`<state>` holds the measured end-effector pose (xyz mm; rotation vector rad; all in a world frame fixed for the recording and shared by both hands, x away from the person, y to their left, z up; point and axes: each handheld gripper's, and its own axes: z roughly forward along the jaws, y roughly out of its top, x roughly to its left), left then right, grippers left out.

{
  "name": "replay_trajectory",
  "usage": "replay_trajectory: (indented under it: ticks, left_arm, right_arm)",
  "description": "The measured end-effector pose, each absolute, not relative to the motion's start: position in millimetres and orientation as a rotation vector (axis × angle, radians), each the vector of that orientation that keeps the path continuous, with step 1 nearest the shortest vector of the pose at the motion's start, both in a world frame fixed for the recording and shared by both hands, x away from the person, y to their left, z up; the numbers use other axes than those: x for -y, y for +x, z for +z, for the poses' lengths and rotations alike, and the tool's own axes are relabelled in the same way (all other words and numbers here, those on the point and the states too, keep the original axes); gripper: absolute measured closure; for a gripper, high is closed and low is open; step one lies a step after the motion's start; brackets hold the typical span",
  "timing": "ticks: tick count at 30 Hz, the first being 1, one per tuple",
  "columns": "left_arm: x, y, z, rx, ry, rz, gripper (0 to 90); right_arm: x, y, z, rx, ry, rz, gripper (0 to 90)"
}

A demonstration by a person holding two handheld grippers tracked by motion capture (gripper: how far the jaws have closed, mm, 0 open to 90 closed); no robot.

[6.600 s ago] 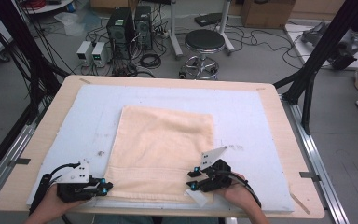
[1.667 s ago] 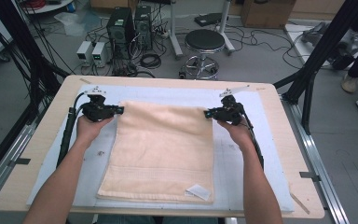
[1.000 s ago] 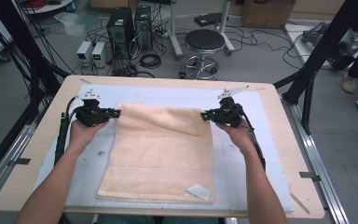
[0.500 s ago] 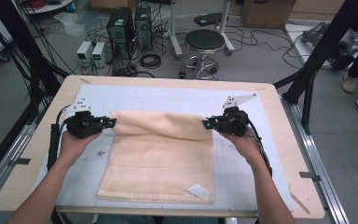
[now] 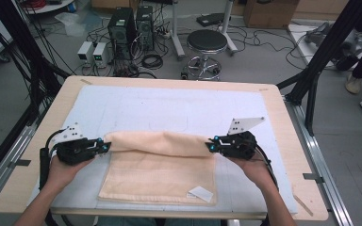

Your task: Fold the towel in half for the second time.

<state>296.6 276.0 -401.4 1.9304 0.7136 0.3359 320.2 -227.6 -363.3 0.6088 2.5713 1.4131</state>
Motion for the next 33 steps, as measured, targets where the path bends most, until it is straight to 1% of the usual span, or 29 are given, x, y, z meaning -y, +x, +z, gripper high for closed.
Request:
replay_trajectory:
  ticks: [6, 8, 9, 12, 16, 17, 20, 26, 29, 33]
  left_arm:
    - [-278.5, 277.2, -415.0, -0.699, 1.967, 0.302, 80.7]
    - [-279.9, 273.9, -418.9, -0.691, 1.979, 0.272, 78.8]
    - [-279.9, 272.1, -420.4, -0.692, 1.989, 0.257, 76.4]
    - [-281.4, 267.9, -421.3, -0.678, 2.013, 0.225, 62.3]
    - [-283.1, 263.9, -416.5, -0.679, 2.013, 0.226, 46.7]
    - [-283.5, 262.7, -415.3, -0.675, 2.013, 0.237, 44.4]
    - [-284.6, 259.0, -413.9, -0.684, 2.01, 0.258, 41.3]
    - [-281.6, 266.8, -414.2, -0.696, 2.01, 0.268, 38.1]
    - [-272.7, 268.4, -416.2, -0.664, 2.024, 0.221, 39.2]
    - [-261.5, 264.3, -422.4, -0.596, 2.095, 0.172, 43.7]
  right_arm:
    - [228.4, 301.1, -385.5, -2.609, 0.599, 1.399, 81.8]
    - [227.8, 296.4, -394.5, -2.629, 0.604, 1.369, 81.4]
    - [228.0, 294.6, -398.8, -2.642, 0.606, 1.366, 81.0]
    - [229.5, 290.4, -407.5, -2.664, 0.63, 1.352, 77.4]
    - [230.2, 287.1, -407.6, -2.674, 0.622, 1.356, 68.5]
    - [229.3, 286.1, -406.8, -2.669, 0.609, 1.356, 66.0]
    - [226.5, 281.5, -403.8, -2.661, 0.581, 1.338, 61.5]
    - [221.6, 280.7, -404.1, -2.652, 0.582, 1.313, 57.8]
    - [217.5, 281.8, -403.1, -2.653, 0.559, 1.312, 55.9]
    - [211.8, 282.0, -406.0, -2.694, 0.523, 1.272, 54.8]
